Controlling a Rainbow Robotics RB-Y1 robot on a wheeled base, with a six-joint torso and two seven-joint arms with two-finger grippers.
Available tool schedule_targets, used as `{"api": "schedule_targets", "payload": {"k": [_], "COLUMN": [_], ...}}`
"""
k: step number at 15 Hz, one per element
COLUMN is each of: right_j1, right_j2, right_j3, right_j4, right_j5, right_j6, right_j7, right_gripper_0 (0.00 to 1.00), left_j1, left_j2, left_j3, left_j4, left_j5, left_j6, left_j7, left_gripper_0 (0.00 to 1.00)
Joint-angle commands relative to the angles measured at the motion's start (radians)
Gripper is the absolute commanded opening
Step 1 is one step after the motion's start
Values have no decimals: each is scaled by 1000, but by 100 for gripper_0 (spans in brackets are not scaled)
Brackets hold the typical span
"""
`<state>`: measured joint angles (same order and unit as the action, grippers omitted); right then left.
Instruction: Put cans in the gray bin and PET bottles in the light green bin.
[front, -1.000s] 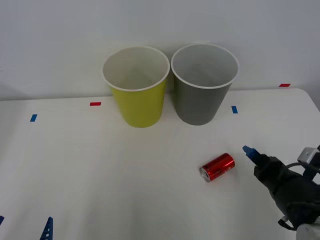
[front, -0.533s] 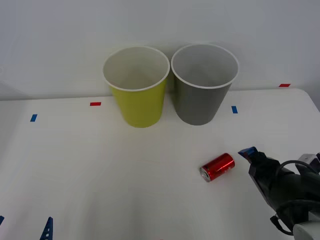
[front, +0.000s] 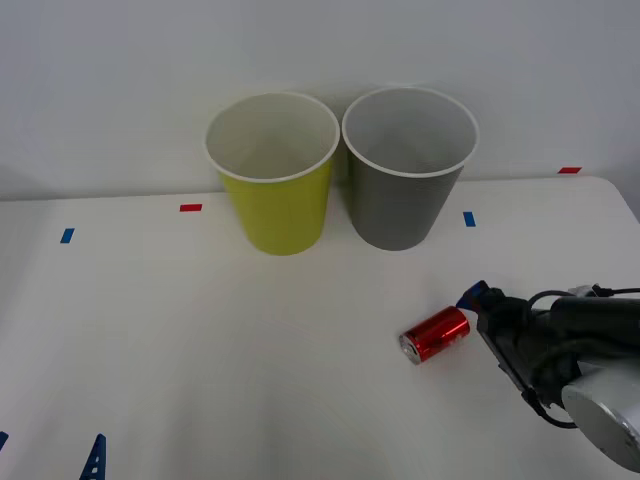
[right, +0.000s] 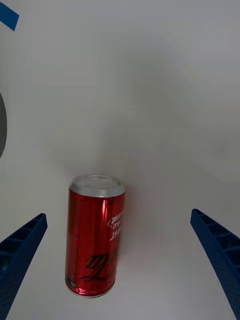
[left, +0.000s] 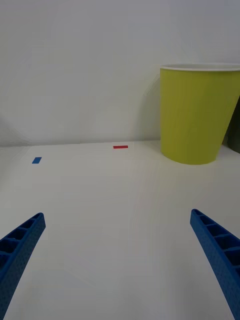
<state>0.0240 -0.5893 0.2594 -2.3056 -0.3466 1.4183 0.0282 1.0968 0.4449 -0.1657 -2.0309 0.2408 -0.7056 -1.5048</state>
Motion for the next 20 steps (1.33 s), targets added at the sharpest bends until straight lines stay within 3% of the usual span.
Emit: {"api": "schedule_targets", "payload": {"k": [1, 10, 20], "right_j1": [-107, -383, -521], "right_j2": [-58, -172, -135], "right_j3": [72, 248, 365], "right_j4": [52, 265, 445], "right_j5": [-88, -328, -368], "right_j6": [36, 39, 39], "right_j7": [-165, -229, -235], "right_gripper_0": [100, 100, 100], "left_j1": [0, 0, 0], "left_j2": [0, 0, 0], "left_j3": [0, 0, 0], "left_j4": [0, 0, 0], "left_j5": [0, 0, 0], "left_j6": [0, 0, 0], "left_j7": [0, 0, 0], "left_gripper_0": [100, 100, 100]}}
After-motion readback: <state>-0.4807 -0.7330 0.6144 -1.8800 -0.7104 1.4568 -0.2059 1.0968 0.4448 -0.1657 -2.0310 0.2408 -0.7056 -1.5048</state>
